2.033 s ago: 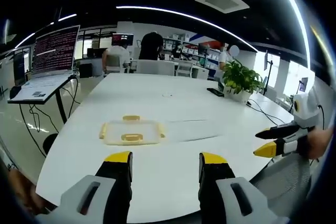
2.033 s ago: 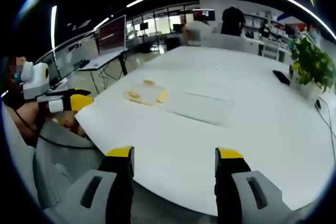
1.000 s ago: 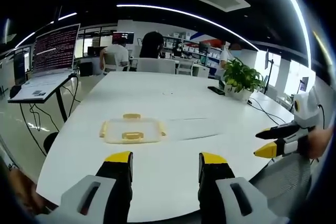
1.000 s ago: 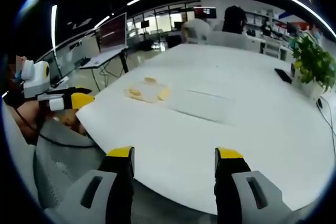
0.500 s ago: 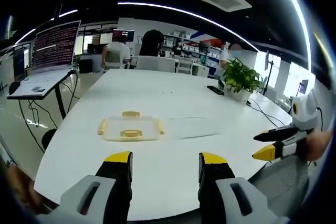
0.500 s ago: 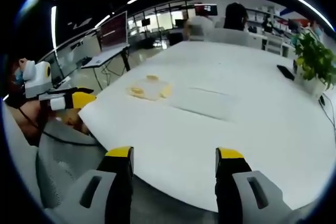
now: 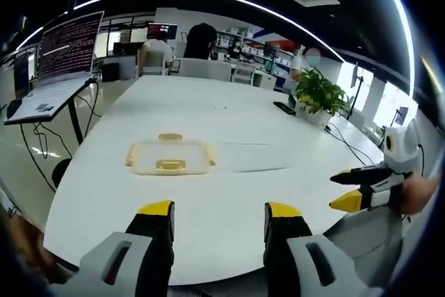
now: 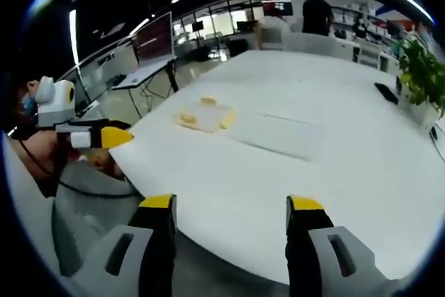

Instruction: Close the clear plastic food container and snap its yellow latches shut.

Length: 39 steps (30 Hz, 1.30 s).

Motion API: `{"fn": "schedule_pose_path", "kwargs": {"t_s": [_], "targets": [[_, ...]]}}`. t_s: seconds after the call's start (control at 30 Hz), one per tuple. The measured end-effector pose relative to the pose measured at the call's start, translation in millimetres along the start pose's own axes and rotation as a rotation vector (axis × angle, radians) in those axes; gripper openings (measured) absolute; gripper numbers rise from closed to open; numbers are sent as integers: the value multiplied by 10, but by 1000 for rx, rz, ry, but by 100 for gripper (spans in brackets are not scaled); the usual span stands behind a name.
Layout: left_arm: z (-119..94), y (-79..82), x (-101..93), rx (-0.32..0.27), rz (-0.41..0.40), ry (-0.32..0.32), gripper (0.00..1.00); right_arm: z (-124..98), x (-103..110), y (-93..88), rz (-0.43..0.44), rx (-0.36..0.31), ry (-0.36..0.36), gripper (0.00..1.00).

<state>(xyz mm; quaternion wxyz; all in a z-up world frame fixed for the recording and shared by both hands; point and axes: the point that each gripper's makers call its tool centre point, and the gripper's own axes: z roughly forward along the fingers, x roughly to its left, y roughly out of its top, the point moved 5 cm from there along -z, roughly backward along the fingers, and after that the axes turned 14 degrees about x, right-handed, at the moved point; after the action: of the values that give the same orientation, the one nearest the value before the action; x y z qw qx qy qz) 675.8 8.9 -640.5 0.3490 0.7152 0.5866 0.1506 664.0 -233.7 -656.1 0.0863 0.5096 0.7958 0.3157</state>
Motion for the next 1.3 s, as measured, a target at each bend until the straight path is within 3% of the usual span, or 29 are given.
{"fn": "schedule_pose_path", "kwargs": {"t_s": [0.33,0.9,1.3], "targets": [[43,226,245,-17,50,8,47,60,-9,226,-51,-4,18,60],[206,476,582,12,115,33,47,216,-96,732,-114,-21,50,58],[328,711,793,26,185,46,47,398,-60,1098,-211,-19,94,58]]}}
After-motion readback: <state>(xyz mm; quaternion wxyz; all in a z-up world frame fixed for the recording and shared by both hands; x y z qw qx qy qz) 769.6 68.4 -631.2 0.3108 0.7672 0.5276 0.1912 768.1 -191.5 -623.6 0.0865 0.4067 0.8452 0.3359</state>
